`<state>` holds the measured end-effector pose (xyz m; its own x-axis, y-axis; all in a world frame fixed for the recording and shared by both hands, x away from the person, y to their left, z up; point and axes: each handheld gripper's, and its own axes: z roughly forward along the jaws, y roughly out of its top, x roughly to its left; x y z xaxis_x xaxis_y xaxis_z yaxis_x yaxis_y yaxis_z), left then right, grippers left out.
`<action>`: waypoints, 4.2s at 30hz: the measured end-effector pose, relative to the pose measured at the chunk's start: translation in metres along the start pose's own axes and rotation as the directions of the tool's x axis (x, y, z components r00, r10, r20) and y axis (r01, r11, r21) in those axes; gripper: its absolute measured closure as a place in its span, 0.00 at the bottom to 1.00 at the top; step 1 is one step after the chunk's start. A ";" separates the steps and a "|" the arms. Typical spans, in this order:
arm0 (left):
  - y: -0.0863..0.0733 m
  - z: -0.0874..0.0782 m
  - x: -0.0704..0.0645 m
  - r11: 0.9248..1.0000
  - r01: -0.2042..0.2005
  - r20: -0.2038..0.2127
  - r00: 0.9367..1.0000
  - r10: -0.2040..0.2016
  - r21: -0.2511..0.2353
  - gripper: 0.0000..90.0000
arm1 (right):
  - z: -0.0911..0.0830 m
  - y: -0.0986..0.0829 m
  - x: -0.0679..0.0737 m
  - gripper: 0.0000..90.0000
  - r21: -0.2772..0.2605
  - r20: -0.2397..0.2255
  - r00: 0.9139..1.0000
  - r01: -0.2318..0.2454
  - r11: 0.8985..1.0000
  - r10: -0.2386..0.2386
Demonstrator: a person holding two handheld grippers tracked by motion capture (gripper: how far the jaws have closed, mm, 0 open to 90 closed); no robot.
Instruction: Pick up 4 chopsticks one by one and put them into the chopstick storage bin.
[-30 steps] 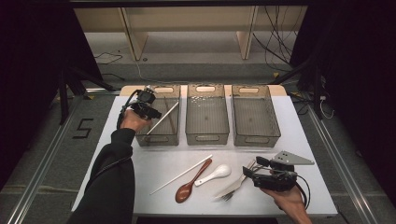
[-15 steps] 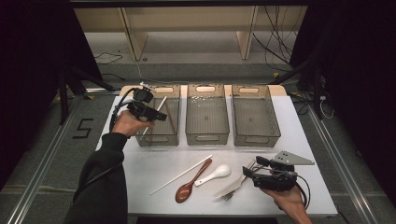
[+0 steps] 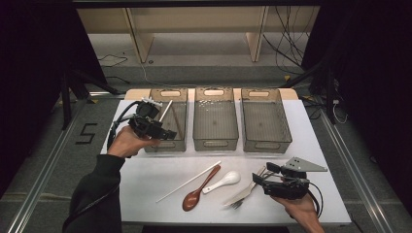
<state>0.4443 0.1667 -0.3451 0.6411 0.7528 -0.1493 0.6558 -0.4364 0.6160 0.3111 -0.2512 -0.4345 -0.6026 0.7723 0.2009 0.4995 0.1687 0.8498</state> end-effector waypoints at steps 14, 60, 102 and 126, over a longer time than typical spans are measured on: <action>-0.036 0.010 -0.016 0.999 -0.001 0.008 1.000 0.001 0.052 0.26 | 0.000 0.001 0.002 0.32 -0.008 -0.001 1.000 0.005 1.000 -0.005; -0.045 0.108 -0.085 0.874 -0.242 0.082 0.970 0.229 0.422 0.60 | -0.001 0.001 0.002 0.32 -0.002 -0.002 1.000 0.005 1.000 -0.005; -0.041 0.129 -0.094 0.801 -0.336 0.094 0.937 0.336 0.496 0.94 | -0.002 0.001 0.001 0.32 -0.007 0.000 1.000 0.006 1.000 -0.006; -0.029 0.074 -0.071 0.883 -0.295 0.103 0.955 0.276 0.366 0.94 | -0.001 0.000 0.001 0.32 -0.004 -0.003 1.000 0.006 1.000 -0.006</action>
<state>0.4094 0.0891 -0.4100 0.8350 0.5477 -0.0525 0.5357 -0.7875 0.3047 0.3101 -0.2509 -0.4335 -0.6075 0.7695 0.1968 0.4930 0.1710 0.8530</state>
